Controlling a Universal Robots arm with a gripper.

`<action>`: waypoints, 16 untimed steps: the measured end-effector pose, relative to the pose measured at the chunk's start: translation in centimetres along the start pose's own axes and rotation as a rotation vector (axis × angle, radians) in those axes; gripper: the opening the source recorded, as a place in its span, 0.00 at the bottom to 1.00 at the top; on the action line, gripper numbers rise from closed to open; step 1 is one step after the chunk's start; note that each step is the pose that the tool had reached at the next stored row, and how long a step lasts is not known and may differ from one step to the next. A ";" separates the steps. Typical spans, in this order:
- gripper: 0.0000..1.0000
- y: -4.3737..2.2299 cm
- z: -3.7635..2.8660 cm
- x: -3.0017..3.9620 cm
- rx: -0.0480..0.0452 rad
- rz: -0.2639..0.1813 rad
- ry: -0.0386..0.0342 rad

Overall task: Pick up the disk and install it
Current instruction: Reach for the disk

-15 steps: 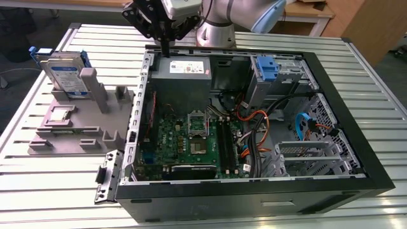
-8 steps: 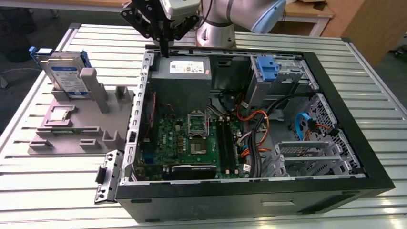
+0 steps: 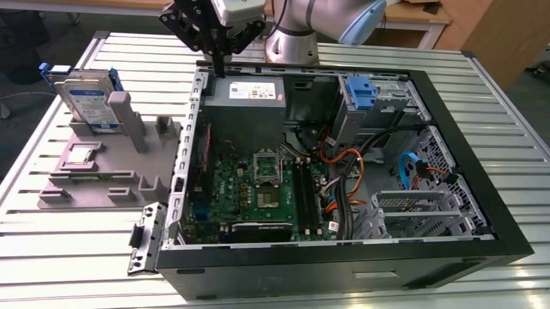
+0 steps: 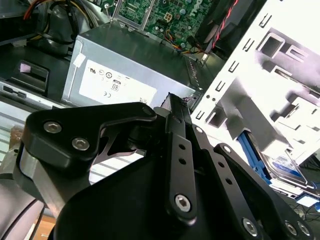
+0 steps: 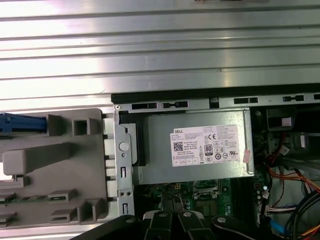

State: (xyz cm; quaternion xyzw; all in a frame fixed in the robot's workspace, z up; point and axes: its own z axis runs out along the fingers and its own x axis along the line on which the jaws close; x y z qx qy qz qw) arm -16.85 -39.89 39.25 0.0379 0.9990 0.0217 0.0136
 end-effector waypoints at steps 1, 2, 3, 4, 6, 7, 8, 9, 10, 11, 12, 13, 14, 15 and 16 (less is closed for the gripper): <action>0.11 -0.01 0.00 0.12 -0.0001 0.000 0.0000; 0.11 -0.02 0.00 0.27 0.0000 0.000 0.0000; 0.11 -0.03 0.00 0.43 0.0000 0.000 0.0000; 0.11 -0.05 0.00 0.61 0.0000 0.000 0.0000; 0.11 -0.07 0.00 0.90 0.0000 0.000 0.0000; 0.11 -0.08 0.00 1.03 0.0000 0.000 0.0000; 0.11 -0.09 0.01 1.16 -0.0001 0.000 0.0000; 0.11 -0.10 0.00 1.28 0.0000 0.000 0.0000; 0.11 -0.11 0.01 1.39 0.0000 0.000 0.0000; 0.11 -0.11 0.01 1.50 0.0000 0.000 0.0000; 0.11 -0.12 0.00 1.63 0.0000 0.000 0.0000; 0.11 -0.14 0.00 1.77 0.0000 0.000 0.0000; 0.11 -0.15 0.01 1.90 -0.0001 0.000 0.0000; 0.11 -0.15 0.00 2.01 0.0000 0.000 0.0000; 0.11 -0.15 0.00 2.05 -0.0001 0.000 0.0000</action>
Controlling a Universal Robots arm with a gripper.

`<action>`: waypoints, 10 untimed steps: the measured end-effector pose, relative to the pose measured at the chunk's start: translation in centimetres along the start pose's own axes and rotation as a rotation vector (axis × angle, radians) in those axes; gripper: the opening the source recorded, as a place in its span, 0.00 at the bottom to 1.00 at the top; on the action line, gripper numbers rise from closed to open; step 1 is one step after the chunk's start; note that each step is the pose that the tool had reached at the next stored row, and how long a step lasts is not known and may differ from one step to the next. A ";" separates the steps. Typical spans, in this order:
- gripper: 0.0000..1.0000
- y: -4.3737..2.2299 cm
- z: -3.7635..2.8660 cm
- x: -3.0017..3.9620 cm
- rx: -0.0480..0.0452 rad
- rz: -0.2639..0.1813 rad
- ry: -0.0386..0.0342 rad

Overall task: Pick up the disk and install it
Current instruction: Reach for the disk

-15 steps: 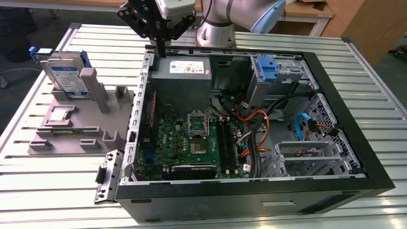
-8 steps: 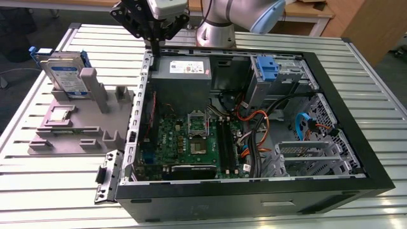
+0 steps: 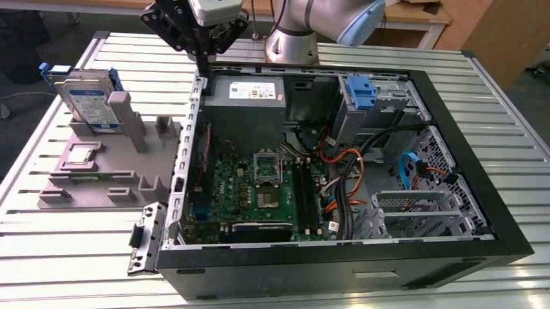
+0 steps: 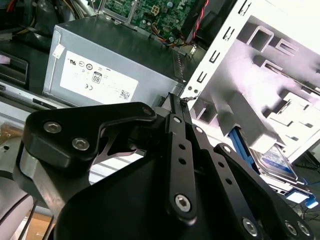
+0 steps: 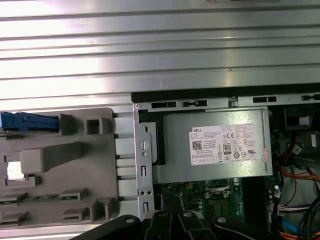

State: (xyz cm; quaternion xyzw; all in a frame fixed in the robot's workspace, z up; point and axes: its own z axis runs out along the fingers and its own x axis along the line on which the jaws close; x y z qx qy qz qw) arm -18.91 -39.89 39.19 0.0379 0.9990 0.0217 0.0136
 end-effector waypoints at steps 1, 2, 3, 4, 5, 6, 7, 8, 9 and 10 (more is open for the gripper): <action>0.11 0.00 0.00 0.01 0.0000 0.000 0.0000; 0.11 0.00 0.00 0.02 0.0000 0.000 0.0000; 0.11 -0.01 0.00 0.03 0.0001 0.000 0.0001; 0.11 -0.01 0.00 0.04 0.0001 0.000 0.0000; 0.11 -0.01 0.00 0.06 0.0000 0.000 0.0000; 0.11 -0.01 0.00 0.08 0.0000 0.000 0.0000; 0.11 -0.01 0.00 0.10 0.0000 0.000 0.0000; 0.11 -0.02 0.00 0.15 0.0000 0.000 0.0000; 0.11 -0.02 -0.01 0.16 0.0001 0.000 0.0000; 0.11 -0.02 -0.01 0.23 0.0000 0.000 0.0001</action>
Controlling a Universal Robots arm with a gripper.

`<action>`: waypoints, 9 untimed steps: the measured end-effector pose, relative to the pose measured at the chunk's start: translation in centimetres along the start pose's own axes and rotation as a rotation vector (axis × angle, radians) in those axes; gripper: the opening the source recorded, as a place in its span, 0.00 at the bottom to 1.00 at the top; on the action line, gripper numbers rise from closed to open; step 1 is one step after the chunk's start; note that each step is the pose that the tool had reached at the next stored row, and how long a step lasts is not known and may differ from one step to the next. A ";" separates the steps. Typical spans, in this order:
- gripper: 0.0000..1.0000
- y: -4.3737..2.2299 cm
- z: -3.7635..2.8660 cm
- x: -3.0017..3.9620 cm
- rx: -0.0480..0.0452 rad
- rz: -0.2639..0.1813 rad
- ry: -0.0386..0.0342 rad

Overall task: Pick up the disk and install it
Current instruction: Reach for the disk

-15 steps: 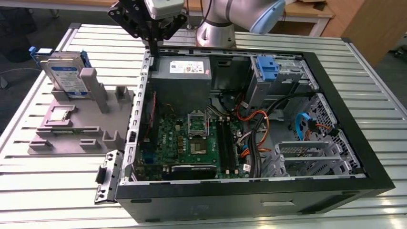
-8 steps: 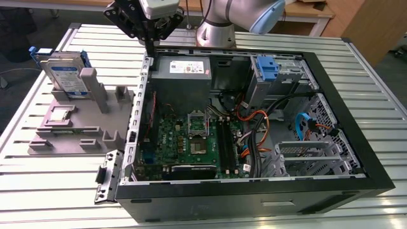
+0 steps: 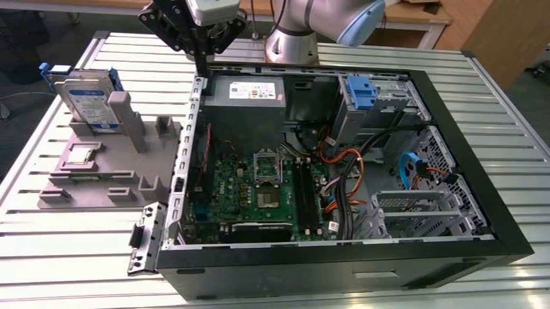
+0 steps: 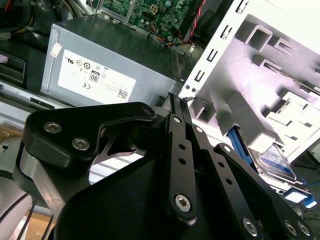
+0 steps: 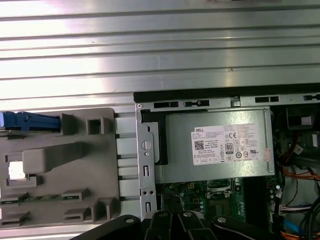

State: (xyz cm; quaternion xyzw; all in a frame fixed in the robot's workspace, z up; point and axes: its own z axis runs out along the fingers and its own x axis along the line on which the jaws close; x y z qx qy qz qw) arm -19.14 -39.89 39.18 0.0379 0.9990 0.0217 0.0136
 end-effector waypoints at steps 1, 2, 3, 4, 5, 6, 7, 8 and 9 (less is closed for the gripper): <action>0.11 -0.01 0.00 0.05 -0.0008 0.000 0.0000; 0.11 -0.01 0.00 0.05 -0.0008 0.000 0.0000; 0.11 -0.01 0.00 0.05 -0.0008 0.000 0.0000; 0.11 -0.01 0.00 0.05 -0.0008 0.000 0.0000; 0.11 -0.01 0.00 0.05 -0.0008 0.000 0.0000; 0.11 -0.01 0.00 0.05 -0.0009 0.000 0.0000; 0.11 -0.01 0.00 0.05 -0.0009 0.000 0.0000; 0.11 -0.01 0.00 0.05 -0.0009 0.000 0.0000; 0.11 -0.01 0.00 0.05 -0.0010 0.000 -0.0001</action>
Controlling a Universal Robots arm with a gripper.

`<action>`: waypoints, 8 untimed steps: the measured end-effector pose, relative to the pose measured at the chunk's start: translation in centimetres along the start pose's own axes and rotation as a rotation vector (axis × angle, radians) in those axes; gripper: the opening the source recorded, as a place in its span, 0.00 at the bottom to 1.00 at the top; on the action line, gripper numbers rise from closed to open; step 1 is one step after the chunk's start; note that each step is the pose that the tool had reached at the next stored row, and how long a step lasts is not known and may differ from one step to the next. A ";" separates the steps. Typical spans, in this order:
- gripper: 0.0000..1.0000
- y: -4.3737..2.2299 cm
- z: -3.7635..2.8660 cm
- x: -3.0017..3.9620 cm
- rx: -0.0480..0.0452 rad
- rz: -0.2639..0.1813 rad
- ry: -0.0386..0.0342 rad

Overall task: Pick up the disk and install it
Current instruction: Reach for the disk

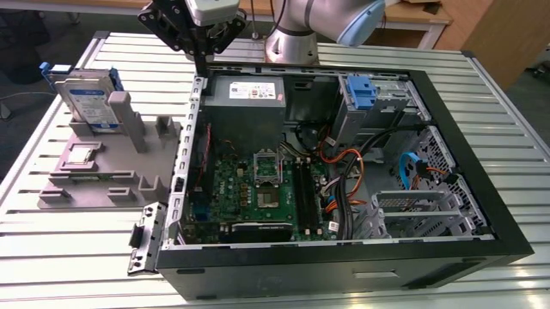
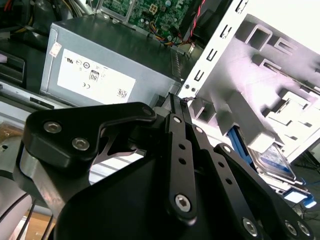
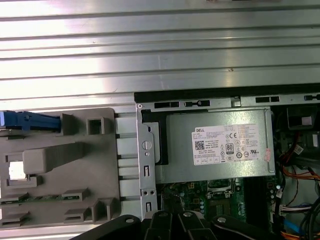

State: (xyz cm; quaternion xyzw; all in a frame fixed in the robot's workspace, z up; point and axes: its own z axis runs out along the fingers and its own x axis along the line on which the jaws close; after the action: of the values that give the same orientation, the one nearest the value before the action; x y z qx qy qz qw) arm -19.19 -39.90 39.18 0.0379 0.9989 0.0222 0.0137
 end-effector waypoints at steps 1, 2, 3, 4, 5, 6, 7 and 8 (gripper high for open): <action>0.11 0.00 0.00 0.00 0.0000 0.000 0.0001; 0.11 0.00 0.00 0.00 0.0000 0.000 0.0001; 0.11 0.00 0.00 0.00 0.0000 0.000 0.0000; 0.11 0.00 0.00 0.00 0.0000 0.000 0.0001; 0.11 0.00 0.00 0.00 0.0000 0.000 0.0001; 0.11 0.00 0.00 0.00 -0.0001 0.000 0.0000; 0.11 0.00 0.00 0.00 -0.0001 0.000 0.0001; 0.11 -0.01 -0.01 0.05 0.0000 0.000 0.0001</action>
State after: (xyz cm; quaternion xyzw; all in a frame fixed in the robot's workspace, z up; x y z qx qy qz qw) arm -19.24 -39.90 39.19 0.0379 0.9989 0.0222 0.0136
